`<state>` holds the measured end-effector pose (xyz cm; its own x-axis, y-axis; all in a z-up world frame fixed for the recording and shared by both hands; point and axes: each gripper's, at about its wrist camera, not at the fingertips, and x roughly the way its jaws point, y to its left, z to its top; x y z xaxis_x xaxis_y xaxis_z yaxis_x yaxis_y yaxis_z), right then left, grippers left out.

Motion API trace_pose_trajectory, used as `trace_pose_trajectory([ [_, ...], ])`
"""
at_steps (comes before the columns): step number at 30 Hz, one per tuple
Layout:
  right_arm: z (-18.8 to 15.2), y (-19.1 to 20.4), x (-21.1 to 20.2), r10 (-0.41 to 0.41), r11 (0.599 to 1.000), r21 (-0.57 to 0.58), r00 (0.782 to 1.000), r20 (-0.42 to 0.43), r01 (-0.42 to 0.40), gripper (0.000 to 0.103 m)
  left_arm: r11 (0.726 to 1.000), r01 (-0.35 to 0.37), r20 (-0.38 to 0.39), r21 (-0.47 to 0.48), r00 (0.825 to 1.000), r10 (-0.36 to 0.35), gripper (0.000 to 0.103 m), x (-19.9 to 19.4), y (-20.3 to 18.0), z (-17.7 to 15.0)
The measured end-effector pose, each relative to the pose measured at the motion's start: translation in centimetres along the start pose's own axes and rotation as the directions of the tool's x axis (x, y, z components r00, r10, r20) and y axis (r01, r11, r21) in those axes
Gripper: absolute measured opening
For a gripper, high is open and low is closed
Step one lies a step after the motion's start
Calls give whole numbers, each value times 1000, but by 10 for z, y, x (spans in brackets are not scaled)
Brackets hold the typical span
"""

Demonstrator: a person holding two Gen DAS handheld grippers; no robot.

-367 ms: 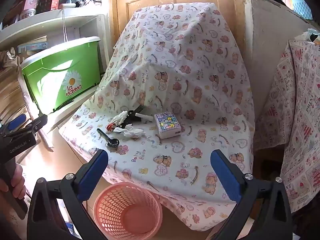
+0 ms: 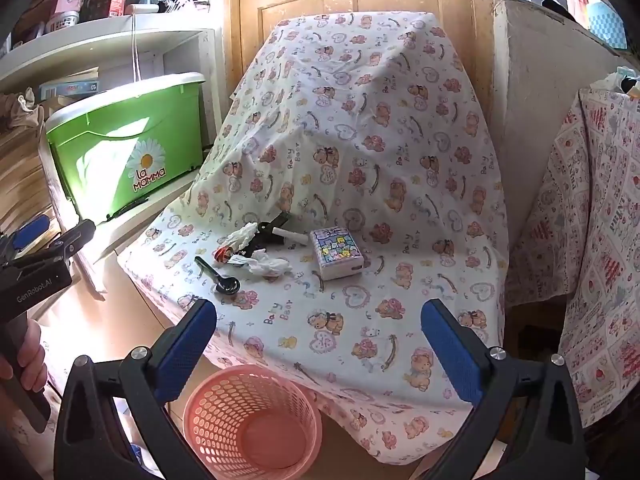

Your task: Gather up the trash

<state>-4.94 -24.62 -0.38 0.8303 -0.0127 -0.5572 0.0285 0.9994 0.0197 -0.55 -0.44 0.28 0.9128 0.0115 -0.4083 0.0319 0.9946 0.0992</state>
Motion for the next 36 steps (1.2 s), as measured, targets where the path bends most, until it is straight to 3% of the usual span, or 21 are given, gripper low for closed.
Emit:
trace_pose_trajectory([
  [5, 0, 3, 2, 2, 1000, -5, 1000, -2, -2, 103, 1000, 5, -37, 1, 999, -5, 101, 8, -1, -3],
  [16, -1, 10, -2, -3, 999, -41, 1000, 23, 4, 103, 997, 0, -55, -79, 998, -5, 102, 12, 15, -1],
  [36, 0, 11, -1, -16, 999, -48, 999, 35, 18, 103, 994, -49, -59, -101, 997, 43, 102, 16, 28, 2],
])
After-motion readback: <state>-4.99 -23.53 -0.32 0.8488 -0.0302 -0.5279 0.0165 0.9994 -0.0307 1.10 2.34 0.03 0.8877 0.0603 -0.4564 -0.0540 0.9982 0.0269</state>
